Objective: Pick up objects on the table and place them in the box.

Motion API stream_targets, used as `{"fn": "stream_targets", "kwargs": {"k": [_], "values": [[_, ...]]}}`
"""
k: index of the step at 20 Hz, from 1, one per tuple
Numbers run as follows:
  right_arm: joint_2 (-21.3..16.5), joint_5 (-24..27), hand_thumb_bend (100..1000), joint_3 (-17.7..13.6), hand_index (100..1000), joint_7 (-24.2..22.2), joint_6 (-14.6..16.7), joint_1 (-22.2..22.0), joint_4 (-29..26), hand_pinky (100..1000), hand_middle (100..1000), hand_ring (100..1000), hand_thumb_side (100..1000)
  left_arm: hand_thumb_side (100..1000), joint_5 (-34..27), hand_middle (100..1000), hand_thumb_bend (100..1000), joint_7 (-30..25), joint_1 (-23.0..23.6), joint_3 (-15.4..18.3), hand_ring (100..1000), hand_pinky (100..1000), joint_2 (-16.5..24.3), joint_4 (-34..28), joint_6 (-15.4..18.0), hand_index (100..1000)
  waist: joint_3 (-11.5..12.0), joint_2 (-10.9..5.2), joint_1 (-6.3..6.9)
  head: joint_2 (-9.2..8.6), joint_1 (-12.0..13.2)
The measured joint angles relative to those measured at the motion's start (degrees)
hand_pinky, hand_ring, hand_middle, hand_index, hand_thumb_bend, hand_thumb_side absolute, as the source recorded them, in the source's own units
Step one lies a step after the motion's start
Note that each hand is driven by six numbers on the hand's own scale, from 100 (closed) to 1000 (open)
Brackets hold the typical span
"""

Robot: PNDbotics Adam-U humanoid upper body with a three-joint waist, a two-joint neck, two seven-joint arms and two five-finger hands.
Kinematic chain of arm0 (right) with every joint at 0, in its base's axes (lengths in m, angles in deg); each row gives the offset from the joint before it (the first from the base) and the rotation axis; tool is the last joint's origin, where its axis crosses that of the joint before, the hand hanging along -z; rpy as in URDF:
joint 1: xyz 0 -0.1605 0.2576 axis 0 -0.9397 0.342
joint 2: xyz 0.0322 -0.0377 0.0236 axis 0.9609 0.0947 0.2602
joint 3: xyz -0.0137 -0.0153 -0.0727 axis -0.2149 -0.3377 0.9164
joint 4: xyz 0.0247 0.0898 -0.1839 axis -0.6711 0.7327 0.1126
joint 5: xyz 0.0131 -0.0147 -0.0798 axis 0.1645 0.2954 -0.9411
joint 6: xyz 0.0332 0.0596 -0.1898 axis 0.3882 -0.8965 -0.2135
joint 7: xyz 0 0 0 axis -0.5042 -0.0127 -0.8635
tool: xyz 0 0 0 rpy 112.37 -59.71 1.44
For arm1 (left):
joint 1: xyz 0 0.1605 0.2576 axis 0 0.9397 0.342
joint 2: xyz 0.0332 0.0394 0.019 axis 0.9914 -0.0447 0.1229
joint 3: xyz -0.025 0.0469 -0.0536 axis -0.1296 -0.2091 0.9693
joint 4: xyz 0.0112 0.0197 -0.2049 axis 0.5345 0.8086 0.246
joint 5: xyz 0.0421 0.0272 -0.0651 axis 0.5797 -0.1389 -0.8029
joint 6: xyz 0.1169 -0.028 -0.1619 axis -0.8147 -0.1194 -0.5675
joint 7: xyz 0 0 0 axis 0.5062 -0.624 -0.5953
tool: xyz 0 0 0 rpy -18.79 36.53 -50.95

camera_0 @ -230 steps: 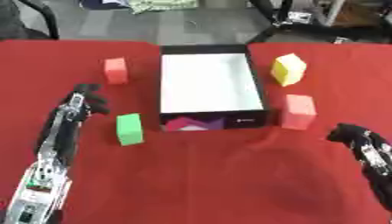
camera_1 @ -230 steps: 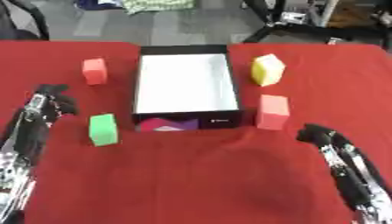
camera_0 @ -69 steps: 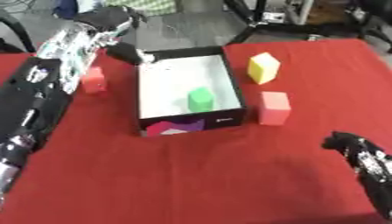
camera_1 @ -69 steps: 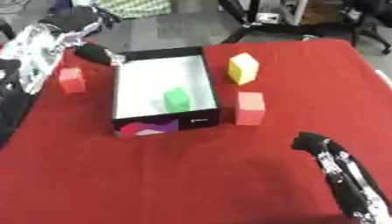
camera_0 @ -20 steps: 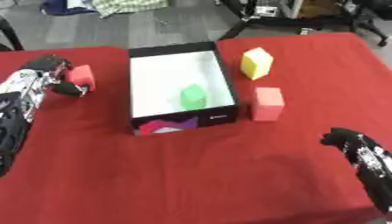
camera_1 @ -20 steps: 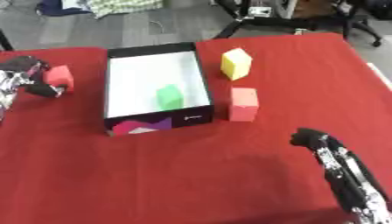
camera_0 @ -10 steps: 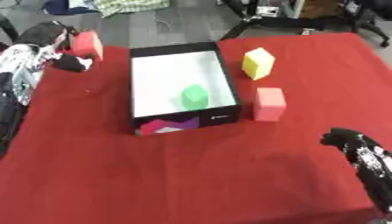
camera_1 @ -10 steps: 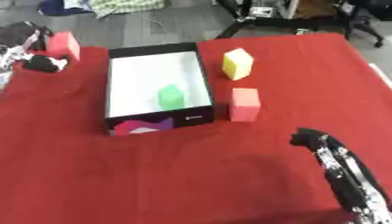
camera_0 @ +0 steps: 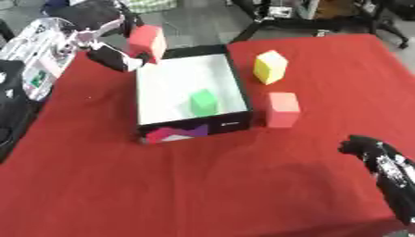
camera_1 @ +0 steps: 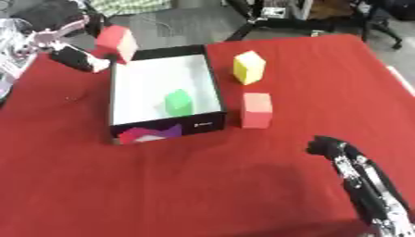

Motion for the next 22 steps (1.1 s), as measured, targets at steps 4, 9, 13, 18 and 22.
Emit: {"fn": "stream_targets", "kwargs": {"k": [4, 9, 13, 18, 22], "values": [[0.0, 0.0, 100, 0.0, 809, 0.0, 0.0, 0.0, 0.0, 1000, 728, 788, 755, 559, 0.1, 600, 305, -2.2, 0.7, -1.6, 623, 746, -1.5, 1.4, 1.0, 805, -0.1, 0.00, 0.00, 0.00, 0.0], [0.0, 0.0, 100, 0.0, 809, -0.1, -0.1, 0.0, 0.0, 1000, 729, 788, 755, 715, 1.1, 720, 533, -3.4, 1.9, -3.3, 689, 765, -2.9, 3.4, 2.8, 909, -0.1, 0.00, 0.00, 0.00, -0.2], [0.0, 0.0, 100, 0.0, 809, -0.1, -0.1, 0.0, 0.0, 1000, 729, 788, 756, 776, 2.8, 775, 605, -4.4, 3.2, -3.7, 721, 778, -3.0, 3.7, 4.1, 959, -0.1, 0.00, 0.00, 0.00, -0.3], [0.0, 0.0, 100, 0.0, 809, -0.1, -0.1, 0.0, 0.0, 1000, 729, 788, 744, 768, 1.4, 740, 505, -3.0, 5.5, -2.0, 672, 776, -1.9, 1.2, 2.9, 942, 0.3, 0.00, 0.00, 0.00, -0.5], [-0.1, 0.0, 100, -0.4, 811, 0.1, 0.1, 0.2, 0.0, 1000, 729, 789, 763, 762, -4.9, 703, 430, 1.3, 8.5, 1.8, 626, 776, 0.8, -5.8, -1.4, 922, 1.1, 0.00, 0.00, 0.00, -0.7]]}}
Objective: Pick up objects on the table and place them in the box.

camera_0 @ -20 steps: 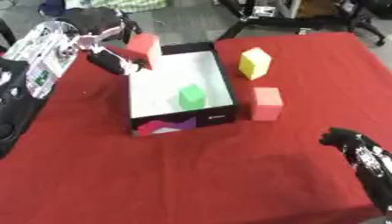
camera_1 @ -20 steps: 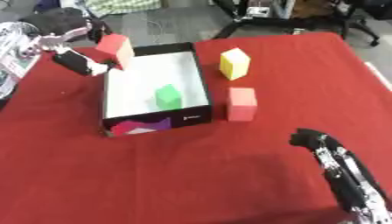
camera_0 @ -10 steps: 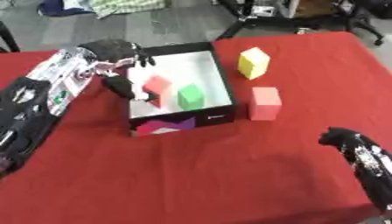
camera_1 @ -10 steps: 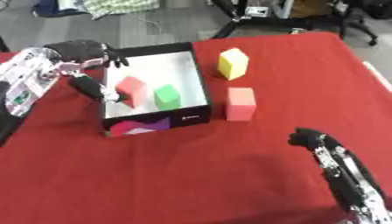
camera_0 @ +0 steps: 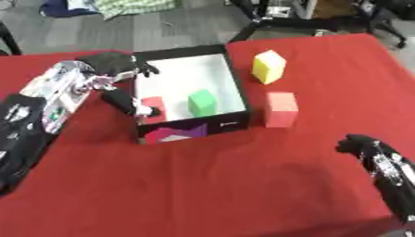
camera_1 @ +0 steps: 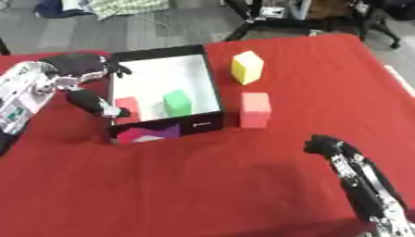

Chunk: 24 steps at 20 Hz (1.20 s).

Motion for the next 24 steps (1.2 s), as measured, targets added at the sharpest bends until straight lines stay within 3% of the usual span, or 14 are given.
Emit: {"fn": "stream_targets", "kwargs": {"k": [2, 3, 4, 5, 7, 14, 19, 24], "values": [[-0.4, -0.1, 100, -0.1, 814, 0.2, 0.2, 1.0, 0.0, 1000, 730, 789, 682, 768, -4.2, 680, 387, 2.7, 2.2, 2.3, 602, 781, 1.6, -4.4, -2.6, 912, 0.5, 0.00, 0.00, 0.00, -0.1], [-0.7, -0.1, 100, -0.3, 815, 0.3, 0.4, 1.6, 0.1, 1000, 730, 789, 671, 770, -6.7, 674, 378, 4.1, 3.5, 3.6, 597, 784, 2.3, -6.6, -3.9, 910, 0.8, 0.00, 0.00, 0.00, -0.3], [-1.0, -0.3, 100, -0.4, 817, 0.5, 0.5, 2.4, 0.1, 1000, 730, 790, 717, 767, -9.6, 663, 369, 5.5, 4.9, 4.9, 589, 790, 3.0, -8.8, -5.0, 905, 1.0, 0.00, 0.00, 0.00, -0.4], [-1.4, -0.4, 100, -0.5, 818, 0.6, 0.7, 3.4, 0.2, 1000, 731, 790, 625, 762, -12.7, 654, 360, 7.1, 6.3, 6.2, 582, 791, 3.4, -10.9, -5.9, 899, 1.3, 0.00, 0.00, 0.00, -0.5], [-2.4, -0.6, 100, -0.7, 820, 0.8, 1.3, 5.5, 0.4, 1000, 731, 790, 581, 758, -18.9, 642, 350, 10.4, 9.2, 8.8, 572, 791, 4.1, -14.9, -7.5, 893, 1.8, 0.00, 0.00, 0.00, -0.8], [-9.2, -2.4, 100, -0.7, 837, 1.5, 5.0, 16.2, 3.7, 981, 742, 798, 431, 773, -35.1, 616, 320, 20.9, 21.2, 16.7, 550, 784, 3.4, -25.5, -10.2, 879, 4.1, 0.00, -0.01, 0.00, -1.9], [-15.3, -3.6, 100, 1.7, 894, 0.1, 9.3, 24.2, 10.2, 984, 808, 857, 421, 800, -38.1, 610, 302, 24.5, 28.9, 20.1, 543, 782, -1.1, -28.3, -10.9, 877, 5.2, 0.00, -0.02, 0.00, -3.1], [-20.1, -4.8, 100, 6.4, 963, -6.4, 16.3, 31.9, 18.4, 1000, 920, 968, 587, 817, -38.4, 603, 292, 25.6, 33.5, 21.6, 538, 780, -6.8, -28.4, -11.2, 874, 5.9, 0.00, -0.02, -0.07, -4.7]]}}
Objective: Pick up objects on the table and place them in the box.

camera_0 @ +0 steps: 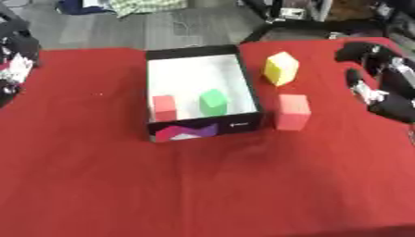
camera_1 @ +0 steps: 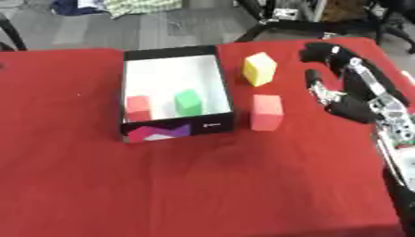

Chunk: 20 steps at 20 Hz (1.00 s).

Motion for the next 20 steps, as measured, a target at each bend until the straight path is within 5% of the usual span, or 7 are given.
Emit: {"fn": "stream_targets", "kwargs": {"k": [7, 20], "values": [[-1.5, -7.3, 100, 5.4, 997, -11.9, 7.6, 6.7, 10.7, 1000, 989, 1000, 853, 836, 0.2, 603, 277, 0.3, 1.4, 0.5, 537, 781, -4.4, 1.5, -0.1, 876, 0.3, 0.00, 0.00, -0.49, -1.7], [3.1, -33.1, 100, 6.3, 1000, -7.3, 12.2, 10.2, 22.4, 1000, 991, 1000, 871, 850, 0.5, 602, 275, -1.0, 1.9, 0.1, 537, 782, -6.6, 2.2, -0.2, 878, 0.2, 0.00, 0.00, -0.48, -2.7]]}}
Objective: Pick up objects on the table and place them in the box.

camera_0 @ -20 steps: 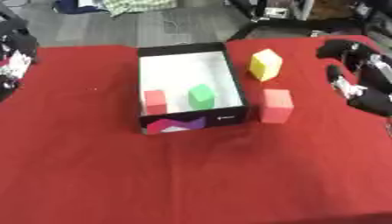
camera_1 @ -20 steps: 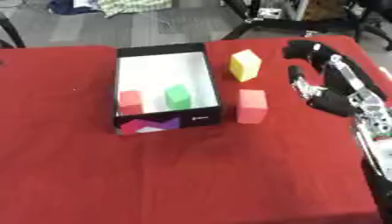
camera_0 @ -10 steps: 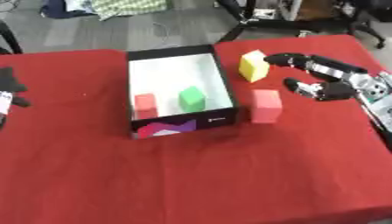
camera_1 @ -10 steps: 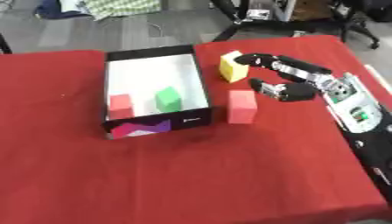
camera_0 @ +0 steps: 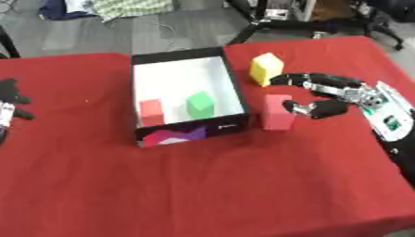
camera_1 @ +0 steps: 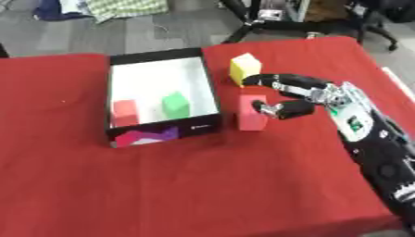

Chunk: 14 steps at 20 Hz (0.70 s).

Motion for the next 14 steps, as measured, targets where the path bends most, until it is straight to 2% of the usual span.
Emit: {"fn": "stream_targets", "kwargs": {"k": [5, 11, 12, 14], "values": [[1.5, -7.7, 100, -0.7, 1000, 2.6, 2.6, 0.6, 3.0, 1000, 984, 1000, 780, 853, 0.1, 602, 274, -0.4, 0.0, 0.0, 536, 782, 0.0, 0.0, -0.1, 880, 0.0, 0.00, 0.02, 0.00, -0.5], [3.2, -14.9, 100, -2.6, 999, 5.6, 5.6, 1.5, 6.4, 1000, 972, 1000, 731, 869, 0.4, 603, 238, -0.7, 0.3, 0.0, 536, 782, -0.5, 0.3, -0.2, 881, 0.1, -0.01, 0.02, 0.00, -0.9], [3.5, -15.8, 100, -3.0, 996, 6.1, 5.9, 1.7, 6.9, 1000, 960, 989, 717, 871, 0.5, 603, 234, -0.7, 0.4, -0.1, 536, 782, -0.5, 0.3, -0.2, 881, 0.1, -0.01, 0.03, 0.00, -0.9], [4.0, -17.4, 100, -3.7, 985, 7.4, 6.4, 2.0, 7.9, 1000, 854, 926, 594, 875, 0.5, 603, 223, -0.8, 0.4, -0.2, 536, 782, -0.5, 0.3, -0.3, 881, 0.1, -0.01, 0.03, 0.00, -1.0]]}}
